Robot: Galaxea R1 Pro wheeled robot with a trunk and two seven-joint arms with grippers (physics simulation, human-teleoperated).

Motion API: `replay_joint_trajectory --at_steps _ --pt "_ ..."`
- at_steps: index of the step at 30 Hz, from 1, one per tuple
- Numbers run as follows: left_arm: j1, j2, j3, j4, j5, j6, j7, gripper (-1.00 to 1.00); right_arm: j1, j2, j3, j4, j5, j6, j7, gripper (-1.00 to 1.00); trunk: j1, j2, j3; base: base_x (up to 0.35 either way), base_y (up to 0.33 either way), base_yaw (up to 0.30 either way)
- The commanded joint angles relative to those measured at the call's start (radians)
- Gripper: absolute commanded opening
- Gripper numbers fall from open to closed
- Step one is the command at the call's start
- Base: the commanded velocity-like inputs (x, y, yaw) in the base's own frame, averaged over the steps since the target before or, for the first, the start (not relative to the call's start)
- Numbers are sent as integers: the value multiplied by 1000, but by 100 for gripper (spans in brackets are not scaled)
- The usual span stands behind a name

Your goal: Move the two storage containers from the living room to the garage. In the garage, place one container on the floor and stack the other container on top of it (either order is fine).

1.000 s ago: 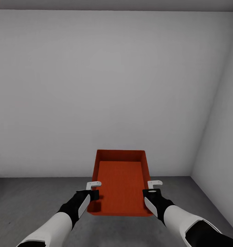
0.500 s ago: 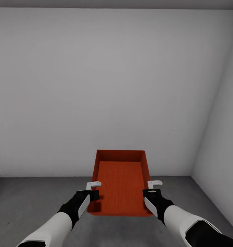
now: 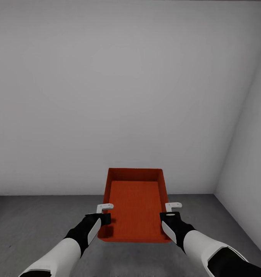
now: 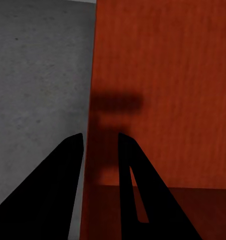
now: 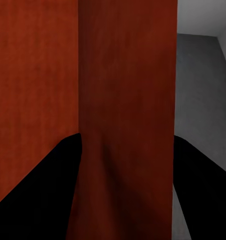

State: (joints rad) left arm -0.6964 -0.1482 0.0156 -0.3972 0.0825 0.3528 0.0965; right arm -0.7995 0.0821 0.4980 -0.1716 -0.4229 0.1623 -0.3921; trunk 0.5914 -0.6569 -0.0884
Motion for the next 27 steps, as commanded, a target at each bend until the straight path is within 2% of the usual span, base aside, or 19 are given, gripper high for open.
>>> replay_joint_trajectory --at_steps 1,27 --pt "0 -1 -9 -5 -21 6 11 -100 -1 8 -6 1 -27 8 -7 -100 4 -9 -7 0 0 0" --pt "0 -1 -9 -5 -21 7 11 -100 -1 8 -6 1 -27 8 -7 -100 104 -191 -131 0 0 0"
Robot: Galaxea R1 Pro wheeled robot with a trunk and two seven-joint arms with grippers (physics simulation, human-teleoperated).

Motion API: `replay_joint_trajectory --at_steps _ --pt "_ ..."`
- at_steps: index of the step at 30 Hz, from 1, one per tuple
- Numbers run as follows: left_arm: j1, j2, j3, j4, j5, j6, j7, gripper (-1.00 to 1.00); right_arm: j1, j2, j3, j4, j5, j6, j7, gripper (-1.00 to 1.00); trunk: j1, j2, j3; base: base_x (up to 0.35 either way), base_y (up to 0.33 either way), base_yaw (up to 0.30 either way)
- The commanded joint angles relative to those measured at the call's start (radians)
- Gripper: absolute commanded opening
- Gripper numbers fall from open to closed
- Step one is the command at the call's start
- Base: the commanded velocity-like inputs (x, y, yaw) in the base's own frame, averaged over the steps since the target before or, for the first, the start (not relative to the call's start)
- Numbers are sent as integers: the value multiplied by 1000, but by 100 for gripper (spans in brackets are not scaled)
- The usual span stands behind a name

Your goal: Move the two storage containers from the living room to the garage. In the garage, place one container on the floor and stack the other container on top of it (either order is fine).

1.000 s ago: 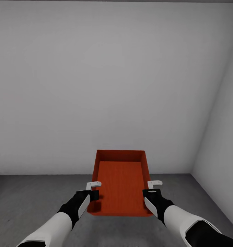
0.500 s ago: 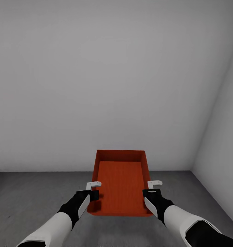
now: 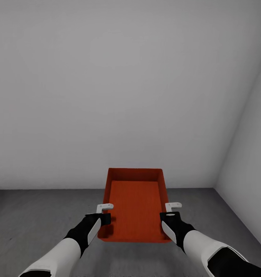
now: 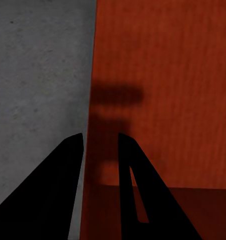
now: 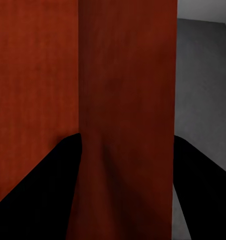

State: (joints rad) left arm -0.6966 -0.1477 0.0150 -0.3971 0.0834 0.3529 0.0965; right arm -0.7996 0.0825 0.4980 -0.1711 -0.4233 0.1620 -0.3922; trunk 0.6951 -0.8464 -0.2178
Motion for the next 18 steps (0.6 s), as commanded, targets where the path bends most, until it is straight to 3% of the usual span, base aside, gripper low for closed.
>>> replay_joint_trajectory --at_steps 1,18 --pt "0 -1 -9 -5 -22 7 11 -100 -1 8 -6 1 -26 8 -7 -100 4 -9 -6 0 0 0" --pt "0 -1 -9 -4 -22 6 11 -100 -1 8 -6 1 -26 8 -7 -100 69 -128 -88 0 0 0"
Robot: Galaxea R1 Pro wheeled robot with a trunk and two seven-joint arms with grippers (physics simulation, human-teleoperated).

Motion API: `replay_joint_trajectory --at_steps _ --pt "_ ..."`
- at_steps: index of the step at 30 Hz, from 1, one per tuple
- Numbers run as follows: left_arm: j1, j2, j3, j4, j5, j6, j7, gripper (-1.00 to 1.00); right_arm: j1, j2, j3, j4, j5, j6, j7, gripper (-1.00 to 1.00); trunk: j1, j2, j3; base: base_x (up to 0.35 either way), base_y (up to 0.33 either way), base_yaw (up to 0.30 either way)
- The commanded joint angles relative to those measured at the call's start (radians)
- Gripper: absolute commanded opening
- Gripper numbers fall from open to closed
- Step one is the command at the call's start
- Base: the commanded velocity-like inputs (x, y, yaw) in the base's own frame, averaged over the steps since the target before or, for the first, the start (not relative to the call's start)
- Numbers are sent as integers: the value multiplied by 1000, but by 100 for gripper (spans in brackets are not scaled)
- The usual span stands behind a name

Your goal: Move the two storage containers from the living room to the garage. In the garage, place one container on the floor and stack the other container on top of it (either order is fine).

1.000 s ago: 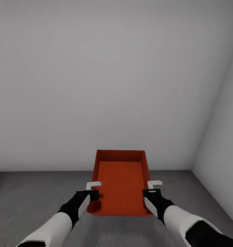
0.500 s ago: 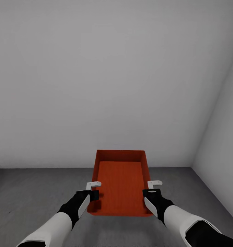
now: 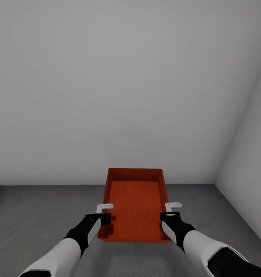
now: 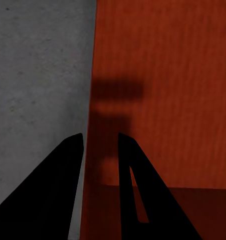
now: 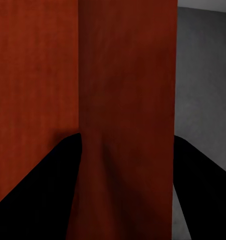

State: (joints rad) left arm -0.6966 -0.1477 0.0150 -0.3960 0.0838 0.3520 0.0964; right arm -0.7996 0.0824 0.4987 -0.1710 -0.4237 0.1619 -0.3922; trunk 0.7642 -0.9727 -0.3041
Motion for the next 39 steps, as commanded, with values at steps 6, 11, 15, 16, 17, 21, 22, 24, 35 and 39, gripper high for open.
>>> replay_joint_trajectory --at_steps 6,11,15,16,17,21,22,24,35,39 --pt "0 -1 -9 -5 -22 7 11 -100 -1 8 -6 1 -26 8 -7 -100 23 -43 -30 0 0 0" --pt "0 -2 -9 -5 -22 7 11 -100 -1 8 -6 1 -26 8 -7 -100 42 -78 -54 0 0 0" --pt "0 -2 -9 -5 -22 8 11 -100 -1 8 -6 1 -26 8 -7 -100 58 -106 -73 0 0 0" --pt "0 -1 -9 -5 -22 7 11 -100 -1 8 -6 1 -26 8 -7 -100 62 -113 -78 0 0 0" --pt "0 -1 -9 -4 -22 7 11 -100 -1 8 -6 1 -26 8 -7 -100 65 -120 -83 0 0 0" --pt "0 -1 -9 -5 -22 7 11 -100 -1 8 -6 1 -26 8 -7 -100 81 -148 -102 0 0 0" --pt "0 -1 -9 -5 -22 7 11 -100 -1 8 -6 1 -26 8 -7 -100 85 -155 -107 0 0 0" --pt "0 -1 -9 -5 -22 7 11 -100 -1 8 -6 1 -26 8 -7 -100 92 -169 -116 0 0 0" --pt "0 -1 -9 -5 -22 8 11 -100 -1 8 -6 1 -26 8 -7 -100 134 -246 -169 0 0 0" --pt "0 -1 -9 -5 -22 8 12 -100 -1 8 -6 1 -26 8 -7 -100 150 -274 -188 0 0 0"
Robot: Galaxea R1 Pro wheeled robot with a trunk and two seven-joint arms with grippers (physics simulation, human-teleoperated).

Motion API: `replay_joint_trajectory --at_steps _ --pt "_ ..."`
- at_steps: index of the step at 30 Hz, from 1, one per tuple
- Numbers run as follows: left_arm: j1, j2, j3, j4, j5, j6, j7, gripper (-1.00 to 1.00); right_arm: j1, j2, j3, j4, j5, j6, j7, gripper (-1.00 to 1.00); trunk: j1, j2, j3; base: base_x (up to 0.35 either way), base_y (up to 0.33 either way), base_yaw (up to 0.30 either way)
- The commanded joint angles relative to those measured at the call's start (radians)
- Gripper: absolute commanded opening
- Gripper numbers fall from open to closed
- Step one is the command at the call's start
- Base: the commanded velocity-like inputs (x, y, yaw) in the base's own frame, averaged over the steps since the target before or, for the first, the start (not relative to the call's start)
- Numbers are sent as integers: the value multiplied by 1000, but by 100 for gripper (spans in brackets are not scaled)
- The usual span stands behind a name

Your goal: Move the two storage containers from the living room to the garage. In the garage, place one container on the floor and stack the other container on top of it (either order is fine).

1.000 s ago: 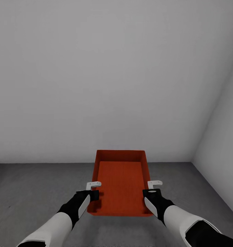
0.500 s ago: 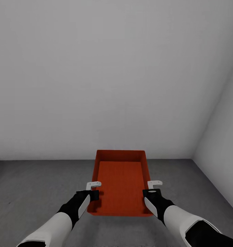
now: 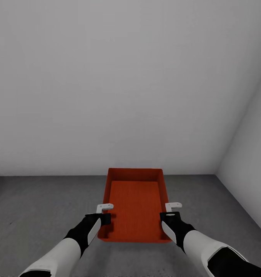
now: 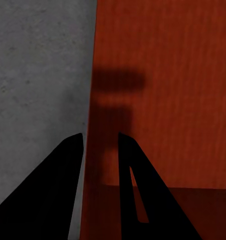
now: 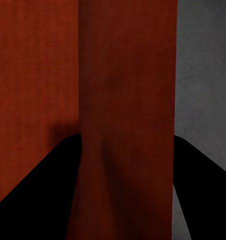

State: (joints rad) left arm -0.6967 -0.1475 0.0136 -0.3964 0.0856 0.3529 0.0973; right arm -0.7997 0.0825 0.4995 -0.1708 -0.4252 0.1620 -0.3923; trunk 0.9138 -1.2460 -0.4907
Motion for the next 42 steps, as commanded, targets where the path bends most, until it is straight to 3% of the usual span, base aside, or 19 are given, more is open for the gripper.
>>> replay_joint_trajectory --at_steps 1,42 --pt "0 -1 -7 -4 -24 7 11 -100 -1 8 -7 0 -24 8 -7 -100 4 -8 -6 0 0 0" --pt "0 -1 -7 -5 -24 8 12 -100 -1 8 -7 0 -24 8 -7 -100 161 -295 -197 0 0 0"
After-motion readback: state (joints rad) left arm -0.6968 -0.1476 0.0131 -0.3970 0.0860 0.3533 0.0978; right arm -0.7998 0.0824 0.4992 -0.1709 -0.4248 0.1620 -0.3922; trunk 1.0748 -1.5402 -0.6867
